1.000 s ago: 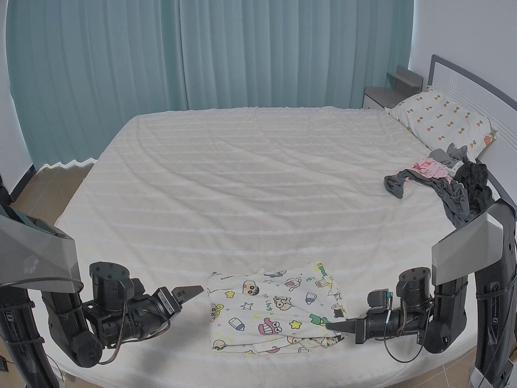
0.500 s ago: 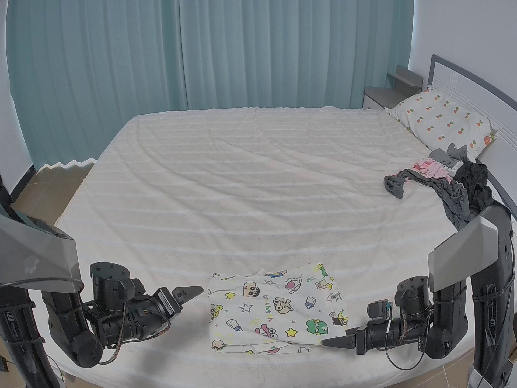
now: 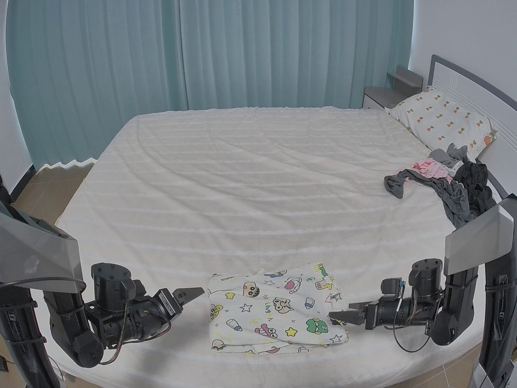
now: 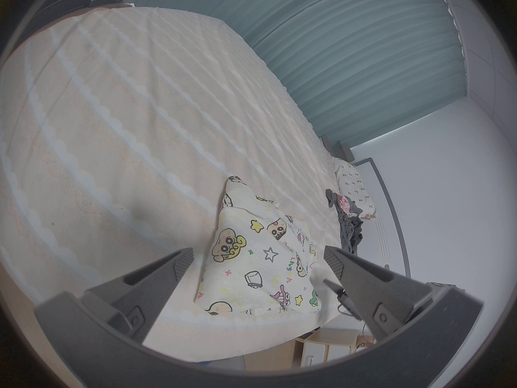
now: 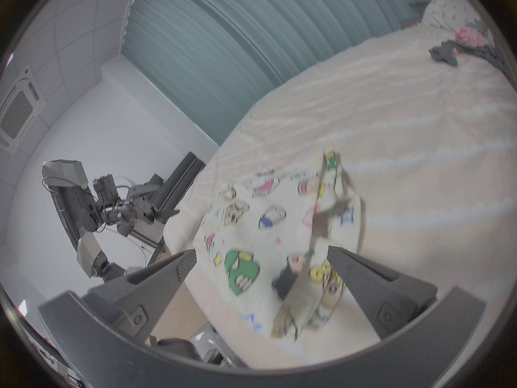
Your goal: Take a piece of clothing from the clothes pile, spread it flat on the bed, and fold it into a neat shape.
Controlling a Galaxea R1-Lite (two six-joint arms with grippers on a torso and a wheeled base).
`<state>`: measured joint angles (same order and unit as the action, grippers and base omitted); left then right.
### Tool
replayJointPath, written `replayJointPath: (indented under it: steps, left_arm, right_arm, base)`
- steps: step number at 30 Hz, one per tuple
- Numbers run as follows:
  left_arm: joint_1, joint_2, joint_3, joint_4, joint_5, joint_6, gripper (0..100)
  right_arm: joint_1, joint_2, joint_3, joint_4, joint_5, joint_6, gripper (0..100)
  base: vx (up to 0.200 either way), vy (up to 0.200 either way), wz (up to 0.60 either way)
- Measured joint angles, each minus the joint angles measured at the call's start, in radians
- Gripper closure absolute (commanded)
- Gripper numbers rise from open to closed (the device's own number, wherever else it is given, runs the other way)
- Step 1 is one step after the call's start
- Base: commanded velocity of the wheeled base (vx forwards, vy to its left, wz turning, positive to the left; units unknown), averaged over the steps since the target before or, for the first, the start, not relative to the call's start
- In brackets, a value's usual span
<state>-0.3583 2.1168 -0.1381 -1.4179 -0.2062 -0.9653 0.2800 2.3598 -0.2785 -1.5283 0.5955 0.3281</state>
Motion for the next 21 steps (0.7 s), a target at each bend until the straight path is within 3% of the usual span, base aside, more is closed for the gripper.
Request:
replayJointPath:
  steps: [9,21]
  left_arm:
    - [-0.001,0.019,0.001,-0.001,-0.022,0.000,0]
    - [-0.001,0.052,0.011,-0.030,-0.027,0.000,0]
  right_arm:
    - [-0.005,-0.013,-0.341,0.317,-0.030,0.062,0]
    - [0.009,0.101,-0.594,0.512,-0.046,0.083,0]
  base:
    - [0.000,0.000,0.00]
    - [0.000,0.000,0.00]
